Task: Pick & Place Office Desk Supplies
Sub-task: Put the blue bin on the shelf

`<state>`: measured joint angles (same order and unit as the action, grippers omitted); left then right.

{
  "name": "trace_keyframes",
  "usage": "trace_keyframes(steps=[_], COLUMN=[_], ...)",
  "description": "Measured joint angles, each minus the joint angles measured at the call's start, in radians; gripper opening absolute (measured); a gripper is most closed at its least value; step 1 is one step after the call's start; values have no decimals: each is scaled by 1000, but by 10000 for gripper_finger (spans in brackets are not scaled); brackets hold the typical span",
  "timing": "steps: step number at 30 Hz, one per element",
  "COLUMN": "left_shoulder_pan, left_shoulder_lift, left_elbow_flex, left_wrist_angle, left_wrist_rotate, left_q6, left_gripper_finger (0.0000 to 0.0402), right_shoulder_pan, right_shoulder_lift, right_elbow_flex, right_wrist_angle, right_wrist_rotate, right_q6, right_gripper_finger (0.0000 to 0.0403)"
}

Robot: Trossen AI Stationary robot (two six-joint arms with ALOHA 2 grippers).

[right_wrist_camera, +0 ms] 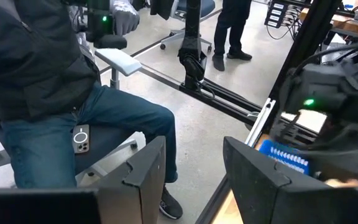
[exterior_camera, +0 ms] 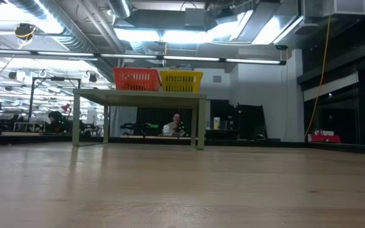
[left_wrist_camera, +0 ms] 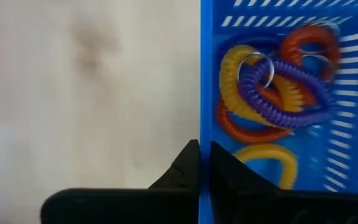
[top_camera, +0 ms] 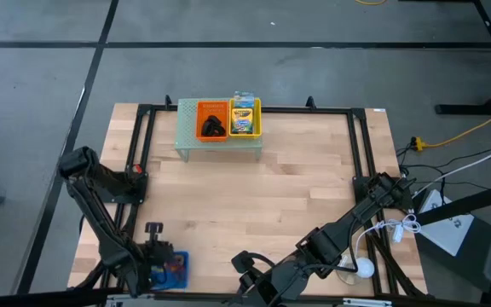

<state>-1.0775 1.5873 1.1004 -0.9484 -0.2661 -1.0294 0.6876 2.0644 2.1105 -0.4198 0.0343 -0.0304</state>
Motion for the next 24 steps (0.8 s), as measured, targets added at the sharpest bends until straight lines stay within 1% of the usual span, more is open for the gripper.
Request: trace_keyframes(steps=[4, 8, 10, 13, 17, 20, 24], left_shoulder_pan=[1, 19, 35, 75, 146, 201, 274], left_shoulder_lift=[-86, -210, -277, -383, -519, -613, -735], left_elbow_flex=[0, 0, 0, 0, 0, 0, 0], left_wrist_angle=[-62, -98, -145, -276, -460, -525, -574], left_wrist_rotate=[-85, -148, -189, -246, -282, -289, -351], left_q6=[-76, -160, -203, -282, -391, -432, -499], left_gripper_finger=[5, 4, 4, 4, 4, 4, 4], right_shoulder_pan=[-2, -6, -8, -10, -11, -12, -13], right_shoulder_lift=[0, 0, 0, 0, 5, 6, 6], right_elbow_flex=[0, 0, 0, 0, 1, 1, 1], right_wrist_angle=[0, 0, 0, 0, 1, 2, 3], right_wrist_rotate=[2, 2, 2, 2, -1, -1, -1], right_q6=[-4, -4, -4, -4, -4, -4, -5], right_gripper_finger=[162, 162, 162, 162, 162, 162, 162])
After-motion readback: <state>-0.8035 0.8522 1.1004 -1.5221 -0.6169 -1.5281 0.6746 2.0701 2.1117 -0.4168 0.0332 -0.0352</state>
